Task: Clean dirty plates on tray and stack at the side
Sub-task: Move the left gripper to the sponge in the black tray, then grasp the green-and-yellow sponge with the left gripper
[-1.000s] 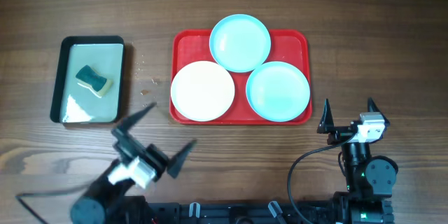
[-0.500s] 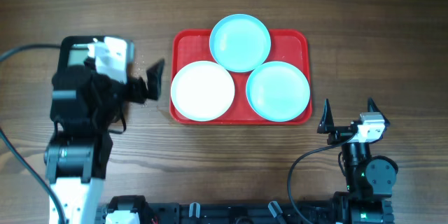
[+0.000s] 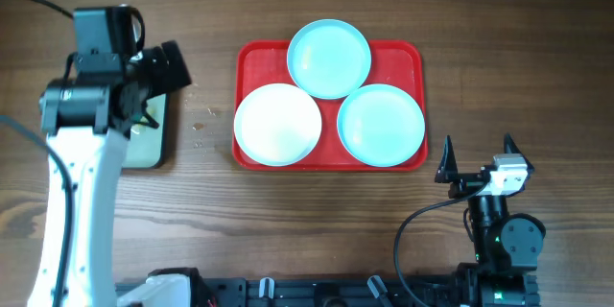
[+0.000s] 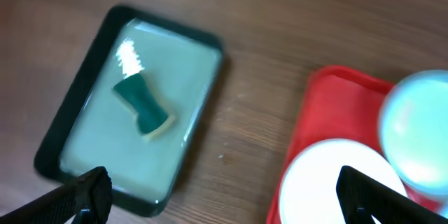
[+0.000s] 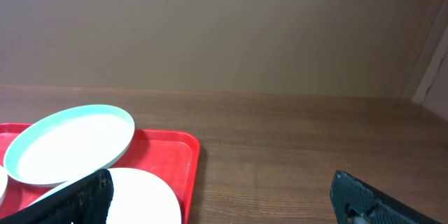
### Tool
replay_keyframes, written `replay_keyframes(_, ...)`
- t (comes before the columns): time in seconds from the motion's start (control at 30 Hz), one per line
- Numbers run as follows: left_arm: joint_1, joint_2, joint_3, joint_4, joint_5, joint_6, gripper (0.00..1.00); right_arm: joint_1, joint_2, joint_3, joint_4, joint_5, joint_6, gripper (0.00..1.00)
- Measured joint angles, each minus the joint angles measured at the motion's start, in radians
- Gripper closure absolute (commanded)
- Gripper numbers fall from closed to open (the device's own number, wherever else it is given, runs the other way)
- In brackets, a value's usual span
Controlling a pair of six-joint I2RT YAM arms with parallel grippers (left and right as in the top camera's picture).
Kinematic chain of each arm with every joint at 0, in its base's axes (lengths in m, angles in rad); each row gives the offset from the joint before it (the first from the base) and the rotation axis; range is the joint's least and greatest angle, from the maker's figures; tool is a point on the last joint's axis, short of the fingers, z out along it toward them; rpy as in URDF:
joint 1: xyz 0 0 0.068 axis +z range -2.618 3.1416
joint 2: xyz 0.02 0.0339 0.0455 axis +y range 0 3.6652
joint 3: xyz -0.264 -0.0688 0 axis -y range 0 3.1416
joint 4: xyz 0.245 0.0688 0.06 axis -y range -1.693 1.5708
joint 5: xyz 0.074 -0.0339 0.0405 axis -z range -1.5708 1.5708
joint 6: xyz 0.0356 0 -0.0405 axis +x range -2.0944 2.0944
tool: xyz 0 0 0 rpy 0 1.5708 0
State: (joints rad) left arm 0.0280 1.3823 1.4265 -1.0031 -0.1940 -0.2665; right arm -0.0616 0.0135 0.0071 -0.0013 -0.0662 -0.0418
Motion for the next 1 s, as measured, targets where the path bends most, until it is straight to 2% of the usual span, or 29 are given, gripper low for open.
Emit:
replay_keyframes(0.07,0.035,0.023,0.0,-0.004,-0.036,-0.085,0.0,0.0,0.0,0.0,0.0,0.0,0.0,0.0)
replay_keyframes(0.17,0.168,0.031,0.0,0.001,-0.052,-0.193,0.0,0.0,0.0,0.0,0.0,0.0,0.0,0.0)
replay_keyframes(0.23,0.27,0.034,0.0,0.001,-0.05,-0.237,0.0,0.0,0.0,0.0,0.0,0.0,0.0,0.0)
replay_keyframes(0.37,0.378,0.09,0.001,0.0,-0.018,-0.272,0.0,0.0,0.0,0.0,0.0,0.0,0.0,0.0)
replay_keyframes(0.57,0.399,0.299,0.001,0.004,0.1,-0.278,0.0,0.0,0.0,0.0,0.0,0.0,0.0,0.0)
replay_keyframes(0.73,0.401,0.479,0.0,0.035,0.135,-0.278,0.0,0.0,0.0,0.0,0.0,0.0,0.0,0.0)
replay_keyframes(1.0,0.401,0.631,0.0,0.129,0.209,-0.278,0.0,0.0,0.0,0.0,0.0,0.0,0.0,0.0)
